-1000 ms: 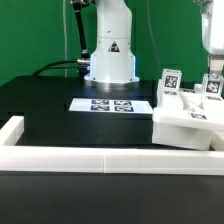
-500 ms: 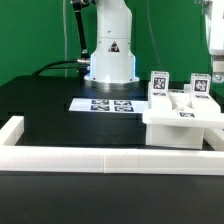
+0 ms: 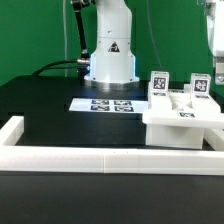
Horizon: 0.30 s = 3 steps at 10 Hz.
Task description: Assemble chair
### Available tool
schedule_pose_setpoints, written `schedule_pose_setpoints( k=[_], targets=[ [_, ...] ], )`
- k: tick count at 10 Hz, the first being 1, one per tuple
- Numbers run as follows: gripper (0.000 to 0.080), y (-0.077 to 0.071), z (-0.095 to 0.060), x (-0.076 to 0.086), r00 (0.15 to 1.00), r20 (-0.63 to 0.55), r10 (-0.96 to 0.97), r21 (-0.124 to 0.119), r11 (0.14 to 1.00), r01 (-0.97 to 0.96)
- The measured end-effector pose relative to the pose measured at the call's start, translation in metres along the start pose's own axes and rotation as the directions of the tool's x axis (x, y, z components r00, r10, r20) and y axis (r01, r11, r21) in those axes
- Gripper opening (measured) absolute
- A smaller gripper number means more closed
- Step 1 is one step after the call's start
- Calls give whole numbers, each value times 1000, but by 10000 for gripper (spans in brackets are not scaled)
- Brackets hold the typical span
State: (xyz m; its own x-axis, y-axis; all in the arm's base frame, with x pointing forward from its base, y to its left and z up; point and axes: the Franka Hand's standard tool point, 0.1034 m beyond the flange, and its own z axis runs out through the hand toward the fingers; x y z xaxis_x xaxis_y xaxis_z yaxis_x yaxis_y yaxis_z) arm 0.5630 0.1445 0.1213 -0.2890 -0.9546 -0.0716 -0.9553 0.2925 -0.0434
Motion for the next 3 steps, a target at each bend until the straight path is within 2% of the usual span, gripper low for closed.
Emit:
schedule_pose_setpoints(
  k=[3],
  targets=[
    [649, 2, 1, -3, 1000, -1, -19, -1, 1000, 19]
  ],
)
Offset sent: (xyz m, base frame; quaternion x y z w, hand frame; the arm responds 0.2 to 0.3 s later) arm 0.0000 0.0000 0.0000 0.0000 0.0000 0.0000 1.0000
